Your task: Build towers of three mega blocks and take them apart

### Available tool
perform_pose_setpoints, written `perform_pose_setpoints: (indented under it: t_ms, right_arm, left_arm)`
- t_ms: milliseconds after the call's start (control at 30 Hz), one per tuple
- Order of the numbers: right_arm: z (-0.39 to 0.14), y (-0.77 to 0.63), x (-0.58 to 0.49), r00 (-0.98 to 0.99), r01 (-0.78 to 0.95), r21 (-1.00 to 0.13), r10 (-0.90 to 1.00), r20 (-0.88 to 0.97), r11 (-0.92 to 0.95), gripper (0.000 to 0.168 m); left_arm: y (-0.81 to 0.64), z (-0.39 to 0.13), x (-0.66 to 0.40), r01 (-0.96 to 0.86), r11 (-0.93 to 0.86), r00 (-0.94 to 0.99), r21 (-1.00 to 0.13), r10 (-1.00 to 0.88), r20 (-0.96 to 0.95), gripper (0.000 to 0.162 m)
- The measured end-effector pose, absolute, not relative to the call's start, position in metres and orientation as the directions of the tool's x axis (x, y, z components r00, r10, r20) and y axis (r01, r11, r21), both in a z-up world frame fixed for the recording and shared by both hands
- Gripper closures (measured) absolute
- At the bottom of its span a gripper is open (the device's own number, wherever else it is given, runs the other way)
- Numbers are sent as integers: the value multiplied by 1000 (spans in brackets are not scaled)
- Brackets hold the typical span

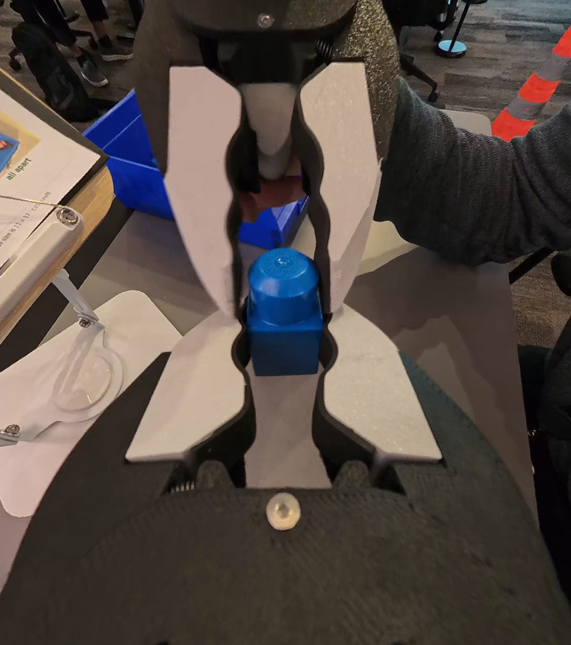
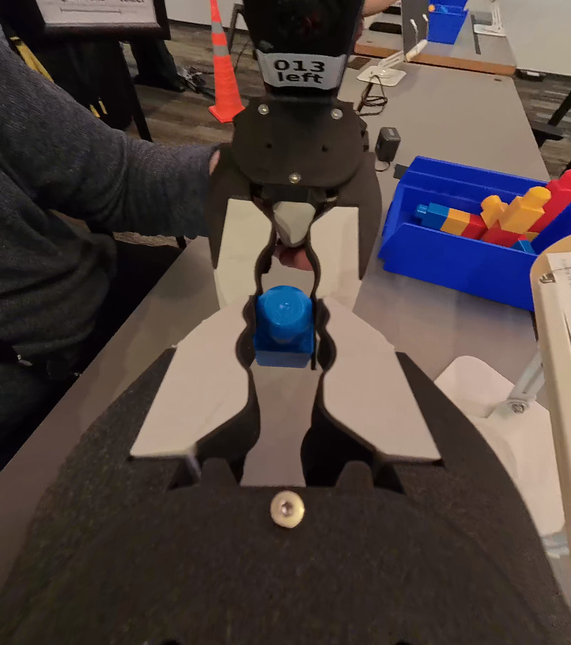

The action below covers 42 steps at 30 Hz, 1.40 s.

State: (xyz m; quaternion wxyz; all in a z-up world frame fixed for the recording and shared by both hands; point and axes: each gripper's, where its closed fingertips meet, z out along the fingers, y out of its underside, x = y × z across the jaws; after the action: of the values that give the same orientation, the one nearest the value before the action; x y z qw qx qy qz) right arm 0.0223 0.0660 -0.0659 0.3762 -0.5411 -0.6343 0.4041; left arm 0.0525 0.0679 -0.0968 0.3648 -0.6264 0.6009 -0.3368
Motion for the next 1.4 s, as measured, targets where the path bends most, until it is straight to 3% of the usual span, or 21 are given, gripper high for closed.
perform_pose_setpoints:
  t_ms: [267, 433, 700, 867, 933, 1067, 1400]
  right_arm:
    - [-56, 66, 21, -122, 351, -933, 992, 39, 80, 139]
    - [-32, 84, 47, -15, 267, -962, 998, 57, 59, 139]
    - [-46, 169, 186, 496, 332, -934, 867, 52, -134, 139]
    - [-79, 197, 283, 739, 307, -888, 674, -5, -343, 139]
    - [-97, 203, 312, 806, 271, -856, 589, -48, -441, 127]
    - [-104, 207, 338, 858, 219, -848, 509, -68, -482, 121]
    - [-86, 204, 298, 797, 280, -869, 604, -26, -408, 125]
  left_arm:
    - [69, -88, 54, -459, -18, 45, -888, -999, -2, 126]
    - [80, -91, 45, -465, -38, 103, -885, -995, -11, 121]
    - [90, -100, 27, -468, -72, 177, -881, -984, -13, 161]
    - [94, -99, 27, -456, -83, 199, -886, -980, -11, 162]
    - [94, -98, 28, -453, -81, 199, -888, -980, -13, 162]
    - [93, -99, 30, -461, -81, 197, -884, -980, -14, 162]
    - [108, -104, -13, -503, -108, 313, -858, -948, -65, 161]
